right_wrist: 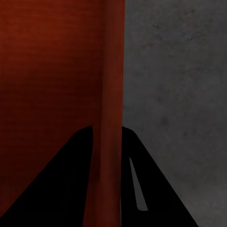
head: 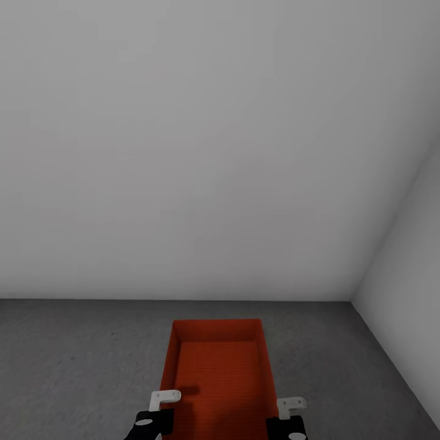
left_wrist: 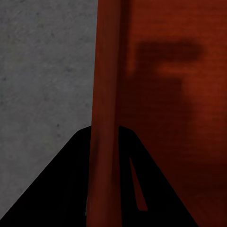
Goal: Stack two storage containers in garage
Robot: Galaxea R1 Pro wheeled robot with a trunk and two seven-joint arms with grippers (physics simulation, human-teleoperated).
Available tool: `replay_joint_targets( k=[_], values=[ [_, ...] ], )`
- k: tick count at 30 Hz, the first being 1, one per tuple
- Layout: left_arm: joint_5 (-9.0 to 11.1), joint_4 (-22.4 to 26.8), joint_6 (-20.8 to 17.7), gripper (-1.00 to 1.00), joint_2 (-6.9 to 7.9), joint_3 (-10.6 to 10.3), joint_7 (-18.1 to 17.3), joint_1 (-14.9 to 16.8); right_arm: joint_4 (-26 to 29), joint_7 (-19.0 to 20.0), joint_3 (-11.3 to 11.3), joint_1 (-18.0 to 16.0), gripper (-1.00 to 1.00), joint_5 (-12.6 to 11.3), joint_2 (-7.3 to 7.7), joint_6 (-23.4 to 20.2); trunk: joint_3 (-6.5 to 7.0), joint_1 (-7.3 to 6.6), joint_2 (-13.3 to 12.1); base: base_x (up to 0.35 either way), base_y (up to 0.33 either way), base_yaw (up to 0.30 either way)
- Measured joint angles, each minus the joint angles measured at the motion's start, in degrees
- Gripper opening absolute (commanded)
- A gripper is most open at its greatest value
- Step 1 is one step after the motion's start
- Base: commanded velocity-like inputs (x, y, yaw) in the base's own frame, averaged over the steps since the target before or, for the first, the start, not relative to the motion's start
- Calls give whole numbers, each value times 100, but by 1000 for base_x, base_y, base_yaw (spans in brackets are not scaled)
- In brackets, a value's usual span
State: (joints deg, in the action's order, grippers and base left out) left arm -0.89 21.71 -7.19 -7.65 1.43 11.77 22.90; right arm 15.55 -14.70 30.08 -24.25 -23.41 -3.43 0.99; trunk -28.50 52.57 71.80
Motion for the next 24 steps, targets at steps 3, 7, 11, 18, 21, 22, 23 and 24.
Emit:
replay_joint_targets(
  k=[3, 7, 11, 18, 21, 22, 23, 24],
  values=[
    [-3, 1, -2, -100, 0, 2, 0, 0, -1, 1, 1, 0, -100, -3, 0, 0, -54, 66, 120, 0, 0, 0],
    [0, 0, -1, -100, 0, 0, 0, 0, 0, -2, 2, 0, -100, -3, 0, 0, -131, 154, 281, 0, 0, 0],
    [-3, 0, -1, -100, 0, 2, -1, 0, 0, -3, 2, 0, -100, -3, 0, 0, -221, 242, 441, 0, 0, 0],
    [-5, 0, 0, -100, -1, 5, -2, 0, 0, -3, 2, 0, -100, -3, 0, 0, -403, 396, 722, 0, 0, 0],
    [-4, -1, 1, -100, -1, 4, -2, 0, 0, -3, 2, 0, -100, -2, 0, 0, -483, 462, 843, 0, 0, 0],
    [-3, -1, 1, -100, -1, 3, -1, 0, 0, -3, 2, 0, -100, -2, 0, 0, -510, 483, 883, 0, 0, 0],
    [-2, -1, 1, -100, 0, 2, -1, 0, 0, -3, 2, 0, -100, -2, 0, 0, -536, 505, 923, 0, 0, 0],
    [-2, -1, 1, -100, 0, 2, -1, 0, 0, -3, 2, 0, -100, -2, 0, 0, -563, 527, 963, 0, 0, 0]
  ],
)
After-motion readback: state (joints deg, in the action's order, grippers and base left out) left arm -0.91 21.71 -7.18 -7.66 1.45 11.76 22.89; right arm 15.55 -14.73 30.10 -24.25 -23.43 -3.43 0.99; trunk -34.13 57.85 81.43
